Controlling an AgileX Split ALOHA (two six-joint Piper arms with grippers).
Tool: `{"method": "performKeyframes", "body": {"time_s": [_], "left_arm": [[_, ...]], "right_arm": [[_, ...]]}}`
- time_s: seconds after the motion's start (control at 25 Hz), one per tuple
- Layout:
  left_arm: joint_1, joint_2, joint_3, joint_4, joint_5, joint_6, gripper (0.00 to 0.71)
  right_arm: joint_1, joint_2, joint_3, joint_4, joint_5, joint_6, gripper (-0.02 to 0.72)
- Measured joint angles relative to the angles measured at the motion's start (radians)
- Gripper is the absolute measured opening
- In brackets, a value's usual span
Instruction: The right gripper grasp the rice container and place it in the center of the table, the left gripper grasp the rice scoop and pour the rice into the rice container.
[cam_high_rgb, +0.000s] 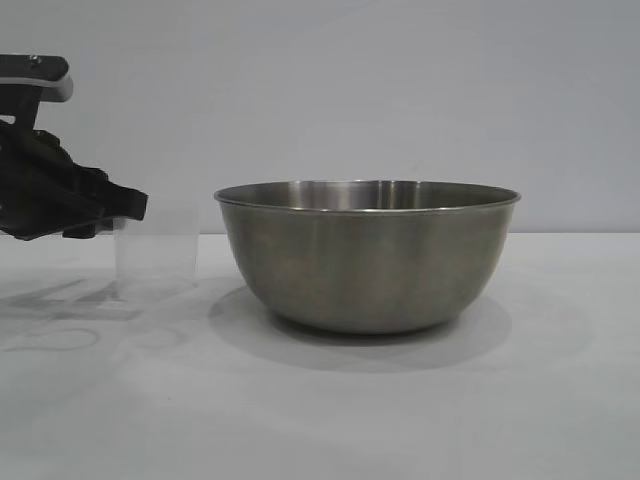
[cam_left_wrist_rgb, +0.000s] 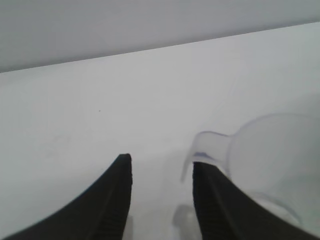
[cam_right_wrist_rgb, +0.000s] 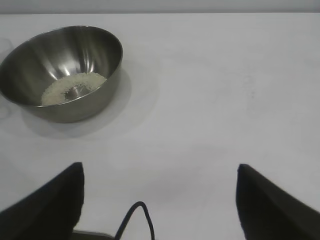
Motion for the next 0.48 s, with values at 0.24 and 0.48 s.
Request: {"method": "performKeyframes", "body": {"time_s": [0.24, 0.48], "left_arm": [[0.000, -0.039, 0.077, 0.042, 0.000, 0.000, 0.253], [0.000, -0.134, 0.116, 0.054, -0.001, 0.000, 0.253]], "right_arm": [[0.000, 0.000, 0.000, 0.000, 0.000, 0.000, 0.568], [0.000, 0.000, 0.000, 0.000, 0.000, 0.000, 0.568]]}}
